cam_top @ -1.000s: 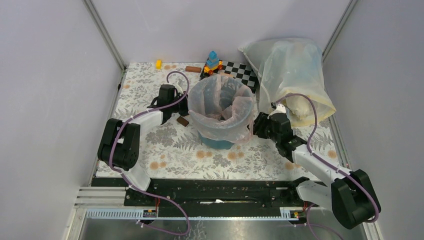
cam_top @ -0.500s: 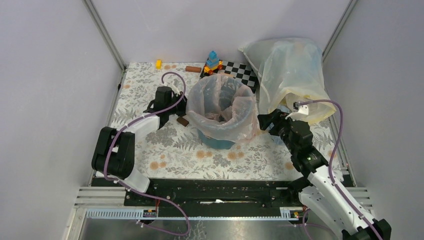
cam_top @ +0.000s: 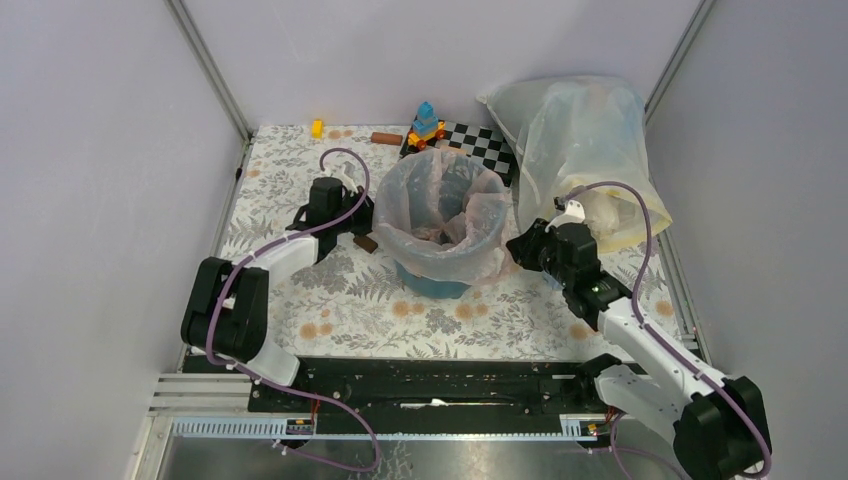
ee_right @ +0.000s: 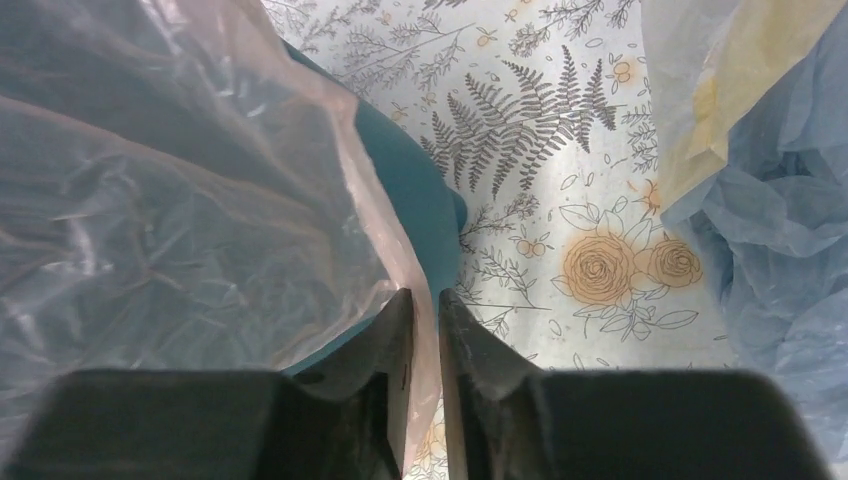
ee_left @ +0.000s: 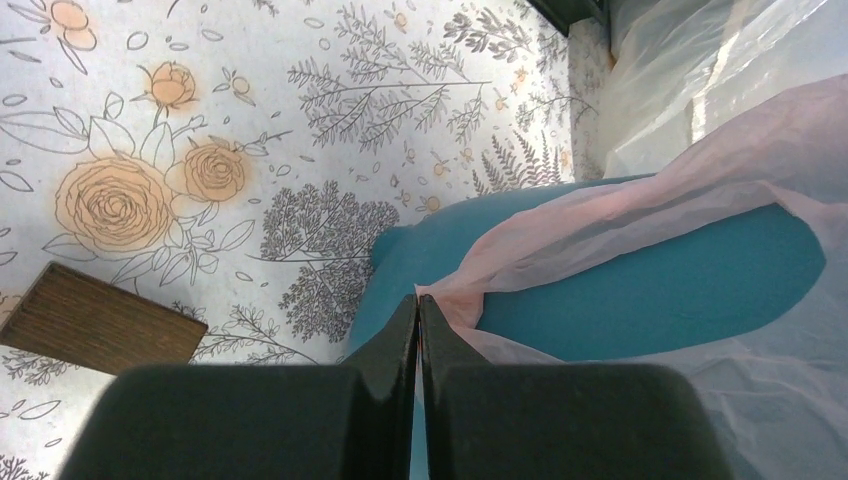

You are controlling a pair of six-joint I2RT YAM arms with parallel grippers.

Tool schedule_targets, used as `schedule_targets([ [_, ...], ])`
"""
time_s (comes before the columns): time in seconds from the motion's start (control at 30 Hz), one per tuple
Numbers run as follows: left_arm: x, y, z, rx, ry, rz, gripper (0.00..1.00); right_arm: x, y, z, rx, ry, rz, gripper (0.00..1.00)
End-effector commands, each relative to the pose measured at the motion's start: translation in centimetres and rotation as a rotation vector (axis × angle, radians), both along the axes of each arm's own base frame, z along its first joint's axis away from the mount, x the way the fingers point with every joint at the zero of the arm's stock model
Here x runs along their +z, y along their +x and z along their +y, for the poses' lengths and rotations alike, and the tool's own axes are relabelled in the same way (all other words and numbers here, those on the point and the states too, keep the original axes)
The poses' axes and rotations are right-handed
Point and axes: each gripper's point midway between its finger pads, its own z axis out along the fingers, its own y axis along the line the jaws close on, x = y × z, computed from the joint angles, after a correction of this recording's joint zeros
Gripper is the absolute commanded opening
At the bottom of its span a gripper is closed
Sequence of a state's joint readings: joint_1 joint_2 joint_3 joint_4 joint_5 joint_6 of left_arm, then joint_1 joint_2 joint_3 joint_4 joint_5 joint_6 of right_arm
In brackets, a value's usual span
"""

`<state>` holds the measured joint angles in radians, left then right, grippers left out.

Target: Put the trash bags into the trash bin

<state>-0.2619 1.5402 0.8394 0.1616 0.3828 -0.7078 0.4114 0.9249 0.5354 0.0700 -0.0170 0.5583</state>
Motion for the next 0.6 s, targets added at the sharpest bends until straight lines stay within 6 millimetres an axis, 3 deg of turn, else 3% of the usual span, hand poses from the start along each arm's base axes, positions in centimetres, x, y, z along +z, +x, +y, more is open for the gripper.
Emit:
schedule_targets([
  [0.0, -0.3, 0.5, -0.2, -0.002, -0.009, -0.026, 0.02, -1.0, 1.2, 0.3, -0.027, 0.031, 0.003, 0.16],
  [0.13, -1.1, 0.5, -0.4, -0.009, -0.014, -0.009, 0.01, -3.2, 1.3, 1.7, 0.008, 0.084, 0.053, 0.00],
  [0.37, -2.1, 0.6, -0.4, -0.010, 0.000, 0.009, 0.01, -7.0, 1.3, 3.2, 0.044, 0.137, 0.138, 0.00],
  [0.57, -3.1, 0.9, -0.2, -0.004, 0.021, 0.025, 0.01, -9.1, 1.3, 4.5, 0.084, 0.180, 0.186, 0.00],
])
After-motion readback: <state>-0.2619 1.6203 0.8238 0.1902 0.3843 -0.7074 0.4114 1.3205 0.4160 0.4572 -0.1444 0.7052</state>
